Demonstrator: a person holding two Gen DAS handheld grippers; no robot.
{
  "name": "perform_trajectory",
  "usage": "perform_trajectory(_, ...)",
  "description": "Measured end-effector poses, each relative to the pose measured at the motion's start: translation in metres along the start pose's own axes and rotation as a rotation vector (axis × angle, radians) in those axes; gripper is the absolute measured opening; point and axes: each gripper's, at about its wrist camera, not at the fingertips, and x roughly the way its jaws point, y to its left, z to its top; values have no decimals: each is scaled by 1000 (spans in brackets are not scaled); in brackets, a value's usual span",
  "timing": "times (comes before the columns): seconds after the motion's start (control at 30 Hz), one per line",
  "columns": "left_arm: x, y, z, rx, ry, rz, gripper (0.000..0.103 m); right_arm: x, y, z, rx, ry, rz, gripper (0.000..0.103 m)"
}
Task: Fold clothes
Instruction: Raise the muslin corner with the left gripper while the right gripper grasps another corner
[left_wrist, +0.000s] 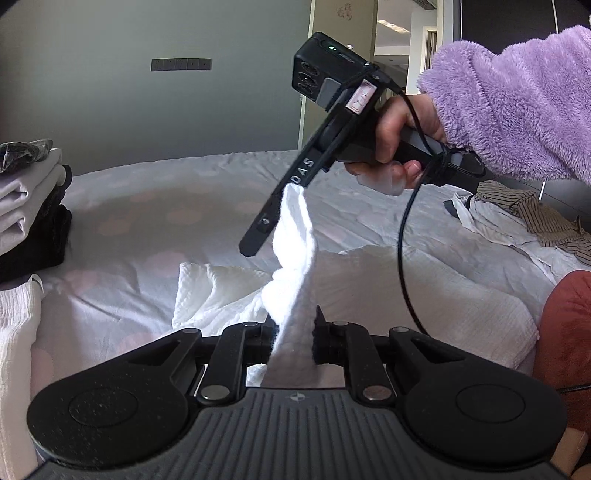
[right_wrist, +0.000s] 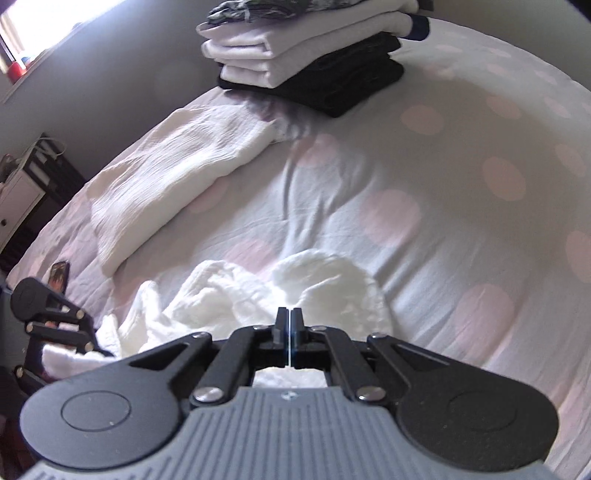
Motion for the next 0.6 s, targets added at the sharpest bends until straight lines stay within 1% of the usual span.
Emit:
perform_trajectory(0.07, 4, 3, 0, -12, 16, 26, 17, 0, 3, -4, -14, 19, -29, 1)
perform_trajectory(0.13, 6, 5, -2, -16, 28, 39, 17, 1, -3, -4, 17, 17, -68, 7)
perform_trajectory(0.17, 6, 4, -2, -13, 28, 36, 17, 2, -9, -4, 40, 10, -86, 12)
perform_trajectory(0.2, 5, 4, -3, -11, 26, 30, 17, 2, -17, -2, 68, -3, -103, 19)
perform_trajectory(0.23, 5, 4, -3, -11, 25, 26, 17, 4, -25, 1, 95, -12, -123, 27)
perform_trajectory(0.27, 6, 6, -4, -13, 26, 26, 17, 7, -34, 4, 121, -19, -144, 38)
perform_trajectory(0.33, 9, 9, -6, -24, 35, 28, 17, 20, -50, 11, 160, -16, -163, 39)
perform_trajectory(0.37, 11, 11, -7, -30, 38, 29, 17, 28, -58, 15, 178, -12, -168, 43)
perform_trajectory(0.4, 13, 14, -8, -38, 42, 26, 17, 36, -65, 18, 191, -7, -171, 51)
perform_trajectory(0.47, 15, 20, -11, -58, 46, 21, 17, 54, -76, 23, 209, 9, -166, 59)
perform_trajectory(0.53, 18, 27, -13, -73, 50, 16, 17, 72, -84, 26, 222, 37, -145, 59)
perform_trajectory(0.6, 22, 31, -15, -82, 57, 12, 17, 89, -84, 24, 208, 74, -122, 59)
